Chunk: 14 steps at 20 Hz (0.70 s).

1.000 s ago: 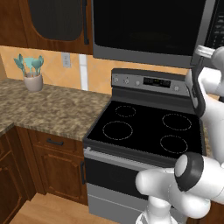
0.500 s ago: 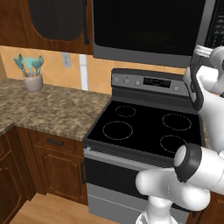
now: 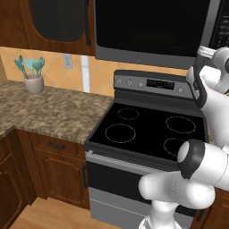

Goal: Pick the carrot from the sink and place it in the bowl. Then pick the bowl and place it in the microwave. Then close the microwave door and press the start button.

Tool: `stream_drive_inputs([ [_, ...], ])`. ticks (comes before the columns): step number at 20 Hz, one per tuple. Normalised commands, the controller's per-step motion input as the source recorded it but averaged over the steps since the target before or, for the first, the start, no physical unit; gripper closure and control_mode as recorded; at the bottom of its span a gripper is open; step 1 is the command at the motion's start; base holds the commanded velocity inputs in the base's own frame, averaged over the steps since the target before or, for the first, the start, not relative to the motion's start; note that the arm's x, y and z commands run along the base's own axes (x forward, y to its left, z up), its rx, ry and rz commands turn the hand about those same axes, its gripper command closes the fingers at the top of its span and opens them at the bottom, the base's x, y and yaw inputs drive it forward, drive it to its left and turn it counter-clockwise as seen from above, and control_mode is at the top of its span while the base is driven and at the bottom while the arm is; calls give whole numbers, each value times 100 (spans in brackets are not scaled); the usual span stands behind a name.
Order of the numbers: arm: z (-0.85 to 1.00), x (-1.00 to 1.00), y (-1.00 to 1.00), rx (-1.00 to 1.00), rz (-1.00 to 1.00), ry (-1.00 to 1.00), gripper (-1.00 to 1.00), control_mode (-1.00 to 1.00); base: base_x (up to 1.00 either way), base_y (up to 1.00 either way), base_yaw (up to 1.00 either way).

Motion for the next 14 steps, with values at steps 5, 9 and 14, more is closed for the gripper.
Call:
stream_drive_inputs([
  [5,-48,45,-9,6,6,0,100,-100,0,0,0],
  [9,-50,69,0,16,20,0,100,-100,0,0,0],
  [14,0,-63,3,3,5,-9,100,-100,0,0,0],
])
